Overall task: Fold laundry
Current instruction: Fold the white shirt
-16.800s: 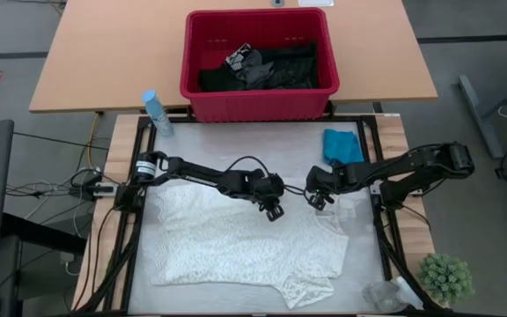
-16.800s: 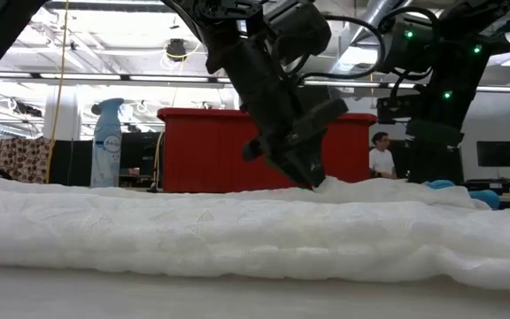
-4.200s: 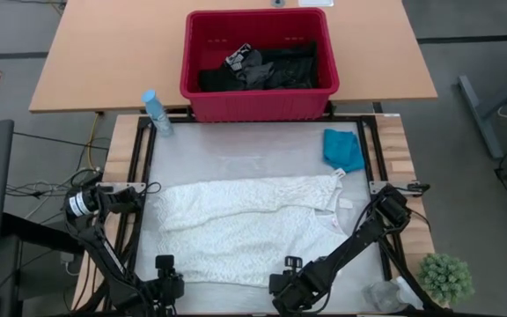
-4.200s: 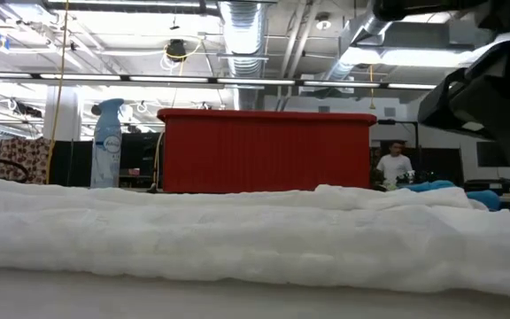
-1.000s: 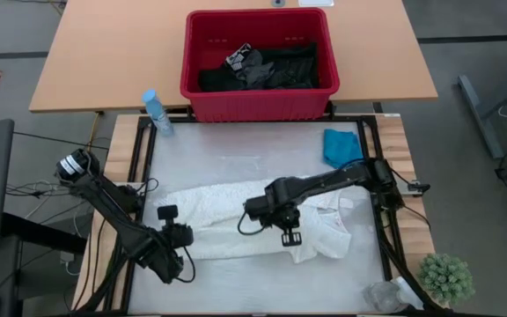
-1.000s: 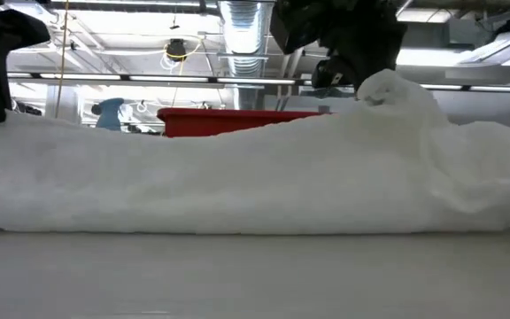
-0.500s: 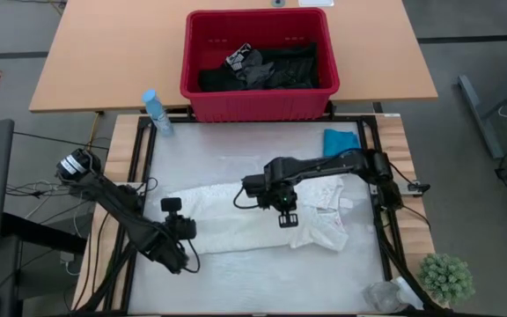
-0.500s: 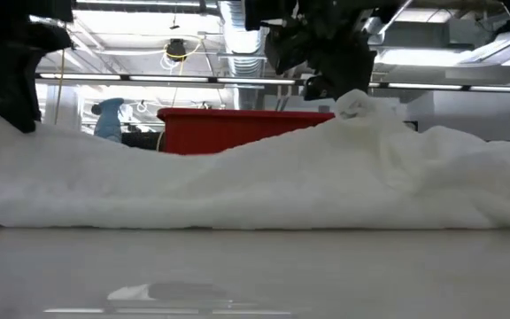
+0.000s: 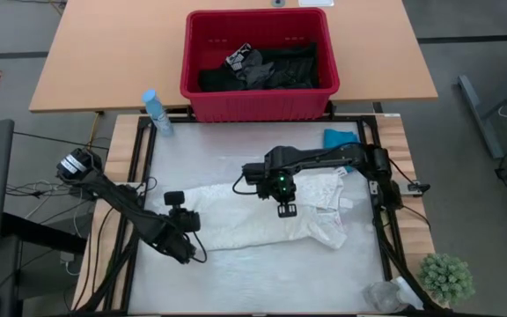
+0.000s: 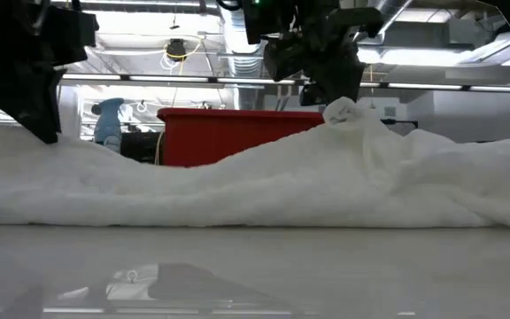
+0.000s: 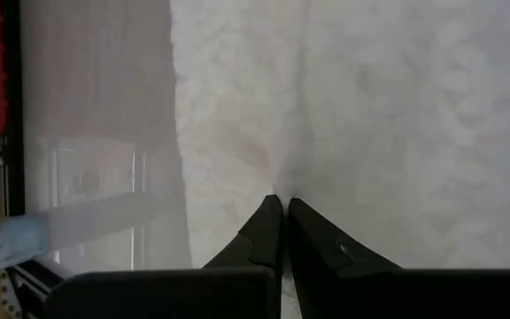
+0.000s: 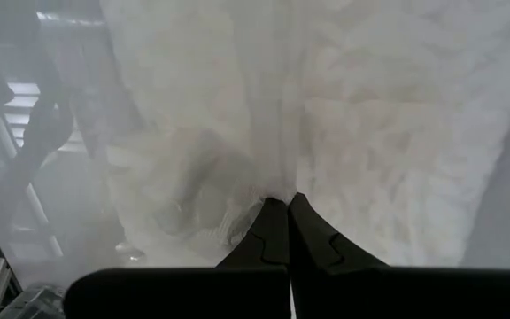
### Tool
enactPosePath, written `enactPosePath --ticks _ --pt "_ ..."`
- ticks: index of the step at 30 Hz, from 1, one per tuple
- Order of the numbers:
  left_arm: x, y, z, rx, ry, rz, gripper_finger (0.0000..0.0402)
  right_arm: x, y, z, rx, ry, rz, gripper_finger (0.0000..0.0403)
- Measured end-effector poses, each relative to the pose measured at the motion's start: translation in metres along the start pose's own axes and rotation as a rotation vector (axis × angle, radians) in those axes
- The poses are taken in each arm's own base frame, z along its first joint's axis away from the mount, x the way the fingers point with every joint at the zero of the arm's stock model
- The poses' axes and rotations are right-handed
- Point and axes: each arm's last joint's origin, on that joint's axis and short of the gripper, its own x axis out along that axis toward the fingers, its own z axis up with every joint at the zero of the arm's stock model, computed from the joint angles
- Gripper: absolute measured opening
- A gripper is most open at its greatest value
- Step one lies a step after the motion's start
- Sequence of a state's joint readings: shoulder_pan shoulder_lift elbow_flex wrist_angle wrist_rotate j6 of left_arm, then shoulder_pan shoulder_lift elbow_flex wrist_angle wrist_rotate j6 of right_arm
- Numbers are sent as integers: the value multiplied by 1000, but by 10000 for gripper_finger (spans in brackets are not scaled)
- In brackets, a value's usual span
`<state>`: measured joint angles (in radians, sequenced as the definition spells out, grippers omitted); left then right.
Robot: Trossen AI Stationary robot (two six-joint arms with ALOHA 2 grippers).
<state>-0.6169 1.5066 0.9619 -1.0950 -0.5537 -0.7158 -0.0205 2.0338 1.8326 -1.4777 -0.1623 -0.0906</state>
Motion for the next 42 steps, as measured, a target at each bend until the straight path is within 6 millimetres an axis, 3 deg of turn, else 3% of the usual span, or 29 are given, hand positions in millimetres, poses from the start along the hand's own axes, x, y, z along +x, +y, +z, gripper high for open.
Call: enactPosePath --ticks 9,24,42 --pt "15 -5 -4 -35 3 -60 0 27 -5 -3 -4 60 4 19" --pt "23 2 -13 -53 55 17 0 25 -12 1 1 4 -31 33" --pt "32 16 -7 -65 95 57 0 21 -36 5 79 -63 -83 56"
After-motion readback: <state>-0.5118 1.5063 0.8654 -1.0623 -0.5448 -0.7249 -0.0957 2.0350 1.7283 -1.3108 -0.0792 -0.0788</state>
